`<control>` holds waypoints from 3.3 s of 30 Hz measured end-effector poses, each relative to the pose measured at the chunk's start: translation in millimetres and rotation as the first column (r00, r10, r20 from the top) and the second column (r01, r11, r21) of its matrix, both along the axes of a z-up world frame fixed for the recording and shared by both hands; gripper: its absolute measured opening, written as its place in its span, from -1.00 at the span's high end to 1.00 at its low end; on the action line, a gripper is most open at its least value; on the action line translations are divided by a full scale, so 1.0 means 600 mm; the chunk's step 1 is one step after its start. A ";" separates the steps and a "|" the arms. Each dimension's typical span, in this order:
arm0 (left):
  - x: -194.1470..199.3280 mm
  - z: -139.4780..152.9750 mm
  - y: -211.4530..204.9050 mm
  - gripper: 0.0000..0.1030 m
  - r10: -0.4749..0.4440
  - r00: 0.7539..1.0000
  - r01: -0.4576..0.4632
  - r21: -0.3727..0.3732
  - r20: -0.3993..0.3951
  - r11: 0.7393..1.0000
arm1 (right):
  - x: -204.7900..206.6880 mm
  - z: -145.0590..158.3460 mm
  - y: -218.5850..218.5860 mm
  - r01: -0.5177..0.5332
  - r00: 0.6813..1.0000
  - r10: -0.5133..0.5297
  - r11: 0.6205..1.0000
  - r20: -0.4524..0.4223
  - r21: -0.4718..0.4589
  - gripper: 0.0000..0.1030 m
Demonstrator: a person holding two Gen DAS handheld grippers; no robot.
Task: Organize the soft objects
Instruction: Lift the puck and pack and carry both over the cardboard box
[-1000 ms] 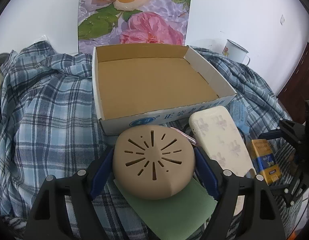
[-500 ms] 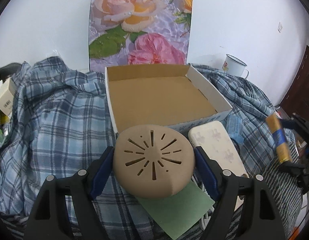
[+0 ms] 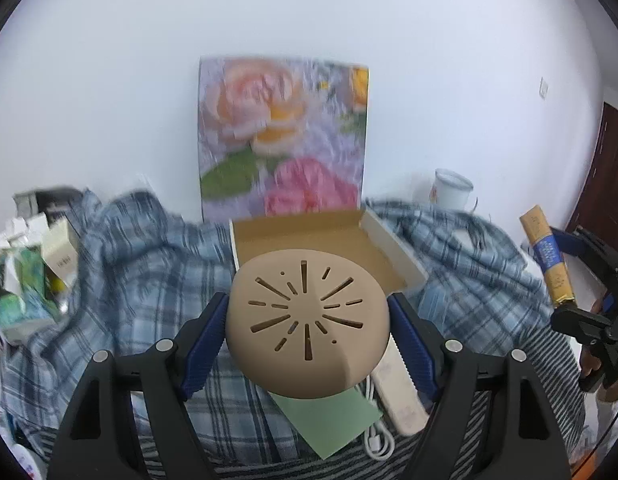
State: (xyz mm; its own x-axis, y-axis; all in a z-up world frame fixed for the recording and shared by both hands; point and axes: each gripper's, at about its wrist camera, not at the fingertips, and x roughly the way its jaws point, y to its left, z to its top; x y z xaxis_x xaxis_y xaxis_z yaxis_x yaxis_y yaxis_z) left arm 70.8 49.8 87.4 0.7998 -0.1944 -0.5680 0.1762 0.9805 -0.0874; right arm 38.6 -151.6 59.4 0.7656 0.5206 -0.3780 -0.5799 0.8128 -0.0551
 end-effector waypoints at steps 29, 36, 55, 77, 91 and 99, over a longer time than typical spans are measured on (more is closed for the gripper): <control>0.047 0.154 -0.045 -0.57 0.002 0.975 -0.004 0.009 0.221 1.000 | 0.046 0.181 0.019 0.083 0.965 -0.123 0.980 0.230 0.178 -0.90; 0.075 0.171 -0.044 -0.57 0.023 0.969 -0.032 0.029 0.245 0.999 | 0.075 0.191 0.039 0.097 0.961 -0.141 0.977 0.239 0.189 -0.90; 0.175 0.080 -0.028 -0.57 0.096 0.983 -0.108 0.070 0.158 0.992 | 0.181 0.092 0.065 0.144 0.971 -0.169 0.978 0.170 0.152 -0.90; 0.246 -0.058 -0.034 -0.57 0.138 0.990 -0.141 0.139 0.030 0.980 | 0.300 -0.038 0.091 0.170 0.985 -0.167 0.973 -0.037 0.156 -0.90; 0.273 -0.116 -0.015 -0.57 0.157 0.986 -0.148 0.130 -0.058 0.980 | 0.346 -0.102 0.085 0.214 0.966 -0.199 0.974 -0.162 0.079 -0.90; 0.282 -0.133 -0.013 -0.57 0.160 0.983 -0.148 0.119 -0.094 0.982 | 0.360 -0.126 0.086 0.225 0.954 -0.209 0.973 -0.217 0.052 -0.90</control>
State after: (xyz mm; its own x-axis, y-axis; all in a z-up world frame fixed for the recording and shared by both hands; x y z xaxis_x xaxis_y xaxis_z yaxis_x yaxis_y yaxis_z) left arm 240.1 41.7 7.5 0.7514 -0.0048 -0.6599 0.0181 0.9997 0.0134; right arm 254.8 -100.2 -16.0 0.7716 0.3842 -0.5069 -0.3815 0.9173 0.1145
